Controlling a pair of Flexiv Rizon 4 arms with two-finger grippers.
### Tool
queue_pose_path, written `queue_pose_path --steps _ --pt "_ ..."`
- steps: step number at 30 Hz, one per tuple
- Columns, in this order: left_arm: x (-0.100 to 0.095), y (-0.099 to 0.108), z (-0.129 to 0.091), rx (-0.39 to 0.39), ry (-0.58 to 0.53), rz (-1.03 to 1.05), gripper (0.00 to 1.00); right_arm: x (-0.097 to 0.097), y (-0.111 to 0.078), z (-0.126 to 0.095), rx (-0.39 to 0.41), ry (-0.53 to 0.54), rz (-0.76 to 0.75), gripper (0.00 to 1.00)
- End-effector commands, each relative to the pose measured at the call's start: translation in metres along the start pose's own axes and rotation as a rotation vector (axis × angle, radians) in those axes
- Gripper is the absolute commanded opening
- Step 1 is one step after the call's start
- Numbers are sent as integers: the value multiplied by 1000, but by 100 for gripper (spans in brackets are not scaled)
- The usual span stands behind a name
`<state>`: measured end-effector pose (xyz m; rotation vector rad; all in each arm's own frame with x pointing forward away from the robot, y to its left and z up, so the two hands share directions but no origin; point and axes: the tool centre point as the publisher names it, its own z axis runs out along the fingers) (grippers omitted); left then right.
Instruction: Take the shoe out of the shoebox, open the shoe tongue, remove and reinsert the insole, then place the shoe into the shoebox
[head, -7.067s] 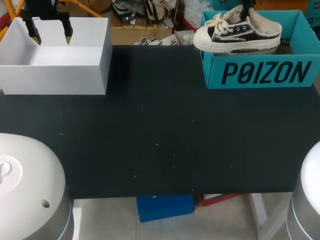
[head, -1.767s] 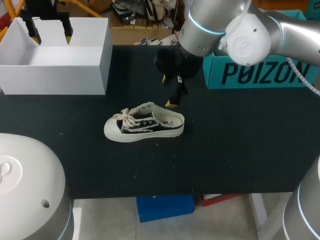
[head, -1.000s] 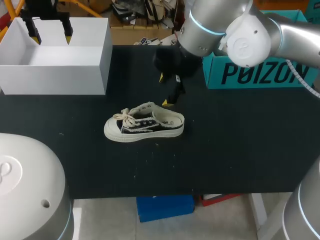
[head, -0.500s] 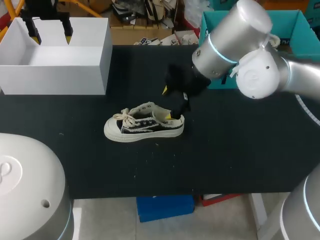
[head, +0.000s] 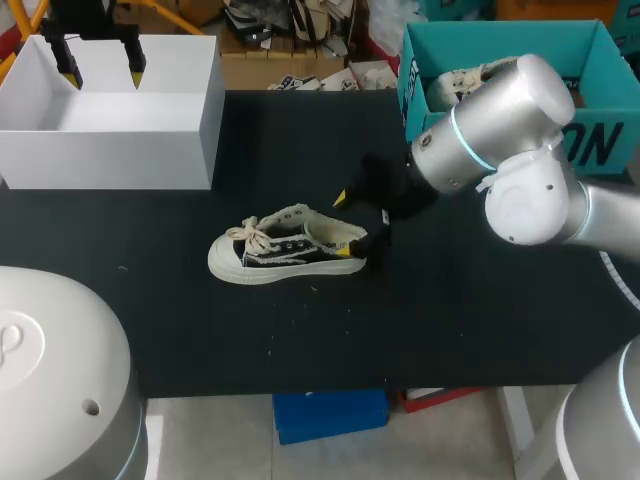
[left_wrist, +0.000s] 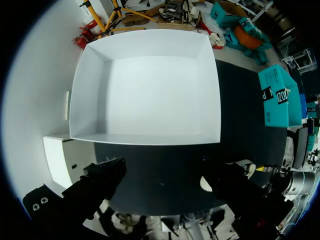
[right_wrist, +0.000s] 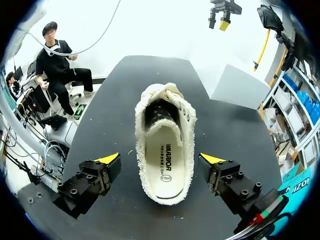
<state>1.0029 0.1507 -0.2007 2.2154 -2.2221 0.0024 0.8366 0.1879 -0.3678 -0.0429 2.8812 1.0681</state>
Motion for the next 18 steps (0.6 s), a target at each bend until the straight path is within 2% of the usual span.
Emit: queue_pose_path --steps 1,18 --pt "1 1 -1 -2 -3 -2 100 2 -8 4 -102 -2 4 100" --pt "1 1 -1 -2 -3 -2 100 2 -30 27 -146 3 50 100"
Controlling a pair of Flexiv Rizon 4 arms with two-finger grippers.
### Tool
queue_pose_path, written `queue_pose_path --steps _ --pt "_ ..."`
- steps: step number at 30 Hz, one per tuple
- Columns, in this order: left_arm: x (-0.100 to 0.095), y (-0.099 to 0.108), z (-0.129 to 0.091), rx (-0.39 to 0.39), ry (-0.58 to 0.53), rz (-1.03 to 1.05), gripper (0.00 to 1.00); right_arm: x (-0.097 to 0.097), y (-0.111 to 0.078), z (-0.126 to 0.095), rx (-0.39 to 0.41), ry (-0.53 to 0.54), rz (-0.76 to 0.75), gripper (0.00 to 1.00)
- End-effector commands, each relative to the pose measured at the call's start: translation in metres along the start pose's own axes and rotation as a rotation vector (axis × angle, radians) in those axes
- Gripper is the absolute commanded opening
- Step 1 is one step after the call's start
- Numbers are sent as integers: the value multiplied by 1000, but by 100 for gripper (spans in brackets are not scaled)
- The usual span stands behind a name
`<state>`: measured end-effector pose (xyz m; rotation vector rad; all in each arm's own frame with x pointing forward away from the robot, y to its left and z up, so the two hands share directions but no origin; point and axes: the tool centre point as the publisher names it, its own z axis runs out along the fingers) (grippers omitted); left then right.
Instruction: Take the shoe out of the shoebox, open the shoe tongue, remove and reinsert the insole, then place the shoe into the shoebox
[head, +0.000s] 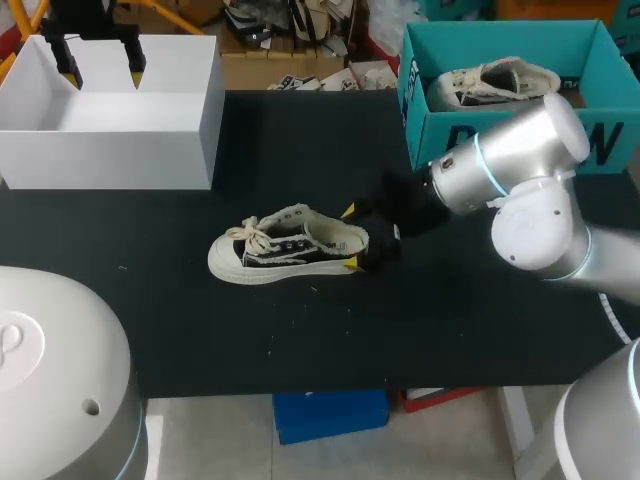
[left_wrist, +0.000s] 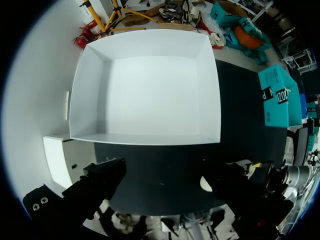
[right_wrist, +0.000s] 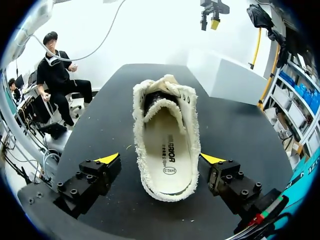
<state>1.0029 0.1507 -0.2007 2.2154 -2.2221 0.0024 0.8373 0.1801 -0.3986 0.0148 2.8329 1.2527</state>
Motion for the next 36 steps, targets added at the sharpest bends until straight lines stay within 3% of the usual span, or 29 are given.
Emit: queue_pose_path --steps 1,16,36 --pt "1 1 -1 -2 -3 -2 100 -1 -6 9 -28 -3 4 100" --pt "1 1 -1 -2 -3 -2 100 -4 -23 14 -38 -5 29 100" --pt "1 1 -1 -2 -3 -2 100 -13 -13 -3 -15 -18 9 100"
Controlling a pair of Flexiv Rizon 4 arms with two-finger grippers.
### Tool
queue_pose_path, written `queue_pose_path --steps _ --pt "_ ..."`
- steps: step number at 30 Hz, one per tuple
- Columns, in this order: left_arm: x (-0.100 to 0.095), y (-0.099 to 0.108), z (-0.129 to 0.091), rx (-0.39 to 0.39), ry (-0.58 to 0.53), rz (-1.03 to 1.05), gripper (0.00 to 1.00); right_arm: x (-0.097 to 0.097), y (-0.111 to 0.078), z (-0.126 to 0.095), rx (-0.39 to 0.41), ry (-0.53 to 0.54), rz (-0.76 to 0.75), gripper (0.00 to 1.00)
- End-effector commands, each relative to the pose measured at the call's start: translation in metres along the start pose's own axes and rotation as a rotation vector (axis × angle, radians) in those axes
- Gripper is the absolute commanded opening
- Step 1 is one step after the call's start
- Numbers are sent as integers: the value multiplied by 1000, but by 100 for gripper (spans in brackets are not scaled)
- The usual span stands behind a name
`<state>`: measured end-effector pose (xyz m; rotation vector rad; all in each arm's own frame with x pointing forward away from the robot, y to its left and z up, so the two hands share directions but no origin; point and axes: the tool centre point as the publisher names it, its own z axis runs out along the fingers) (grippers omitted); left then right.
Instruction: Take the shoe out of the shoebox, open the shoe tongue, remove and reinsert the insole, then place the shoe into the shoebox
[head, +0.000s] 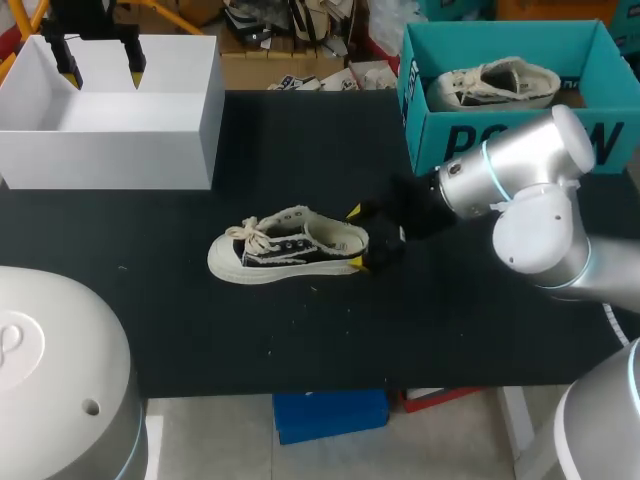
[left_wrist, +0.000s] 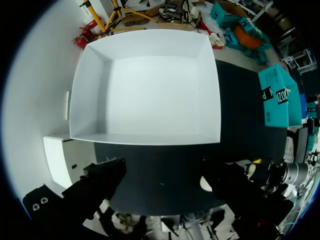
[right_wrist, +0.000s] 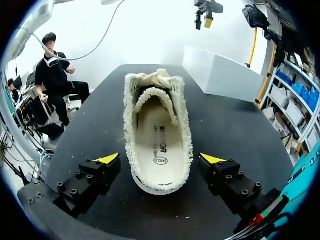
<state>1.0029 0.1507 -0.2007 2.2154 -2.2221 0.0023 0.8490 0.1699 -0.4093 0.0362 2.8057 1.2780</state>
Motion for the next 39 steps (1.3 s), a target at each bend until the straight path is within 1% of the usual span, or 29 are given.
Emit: queue_pose_path --steps 1,6,11,21,28,39 --pt "1 1 -1 -2 -3 -2 100 -2 3 -5 8 1 0 100" --pt "1 1 -1 -2 -3 -2 100 -9 10 -12 19 -3 -13 100" --pt "1 1 -1 -2 -3 -2 100 -12 11 -12 23 -2 -17 100" --pt "1 1 -1 -2 -3 -2 100 -8 1 1 4 9 15 100" --pt "1 1 -1 -2 -3 -2 100 -5 -2 6 -6 12 26 100" --pt "1 1 -1 -2 -3 -2 100 -2 -6 21 -31 24 43 100"
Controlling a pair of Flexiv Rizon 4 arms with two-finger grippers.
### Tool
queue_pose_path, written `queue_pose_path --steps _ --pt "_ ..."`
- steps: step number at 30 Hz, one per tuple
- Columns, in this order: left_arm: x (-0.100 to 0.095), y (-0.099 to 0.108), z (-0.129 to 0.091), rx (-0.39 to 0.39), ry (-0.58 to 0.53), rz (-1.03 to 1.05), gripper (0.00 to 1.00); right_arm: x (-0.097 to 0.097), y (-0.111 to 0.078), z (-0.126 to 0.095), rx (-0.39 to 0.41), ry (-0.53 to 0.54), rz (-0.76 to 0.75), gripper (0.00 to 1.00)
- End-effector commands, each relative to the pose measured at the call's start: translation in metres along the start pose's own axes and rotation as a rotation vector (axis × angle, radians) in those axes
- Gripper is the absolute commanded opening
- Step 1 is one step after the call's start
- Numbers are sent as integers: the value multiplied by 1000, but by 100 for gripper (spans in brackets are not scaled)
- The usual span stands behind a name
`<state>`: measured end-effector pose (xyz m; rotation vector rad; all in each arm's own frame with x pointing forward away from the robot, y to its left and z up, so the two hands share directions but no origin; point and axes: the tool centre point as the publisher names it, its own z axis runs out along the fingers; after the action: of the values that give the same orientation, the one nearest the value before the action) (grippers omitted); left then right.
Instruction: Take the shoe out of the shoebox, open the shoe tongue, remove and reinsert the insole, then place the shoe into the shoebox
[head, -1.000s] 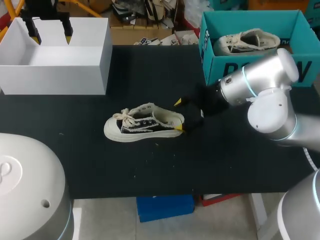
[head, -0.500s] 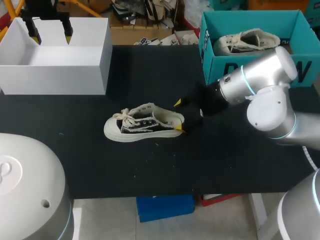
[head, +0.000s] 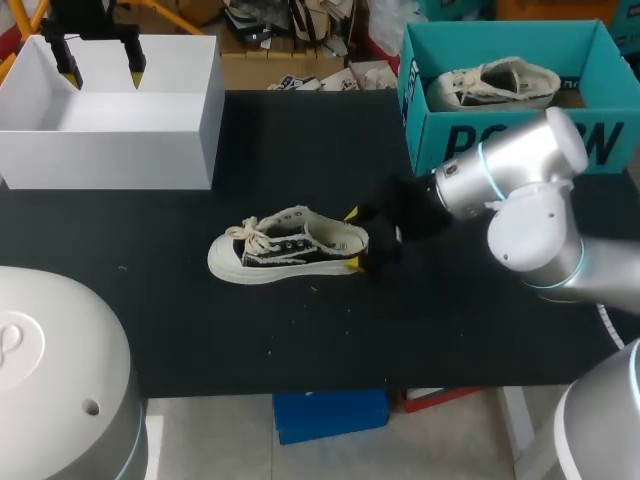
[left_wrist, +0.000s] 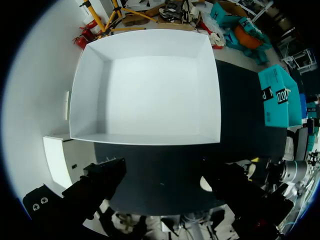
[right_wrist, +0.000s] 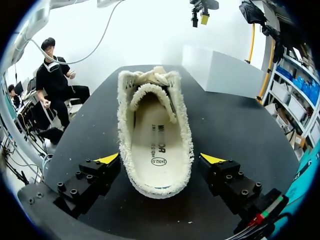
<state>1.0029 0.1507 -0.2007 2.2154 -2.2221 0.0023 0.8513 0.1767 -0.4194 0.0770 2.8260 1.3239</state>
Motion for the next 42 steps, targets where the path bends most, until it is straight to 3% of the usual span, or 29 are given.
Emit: queue_pose_path --steps 1,11,12,13,30,42 --pt "1 1 -1 -2 -3 -2 100 -1 -3 11 -13 1 4 100" --pt "1 1 -1 -2 -3 -2 100 -1 -4 12 -10 12 4 100" --pt "1 1 -1 -2 -3 -2 100 -1 -4 11 18 11 8 45" --pt "1 1 -1 -2 -3 -2 100 -2 -4 10 30 8 8 0" --pt "4 3 -3 -26 -9 -5 100 -2 -4 10 30 8 8 0" --pt "56 48 -10 -14 -94 -18 100 -2 -4 10 30 8 8 0"
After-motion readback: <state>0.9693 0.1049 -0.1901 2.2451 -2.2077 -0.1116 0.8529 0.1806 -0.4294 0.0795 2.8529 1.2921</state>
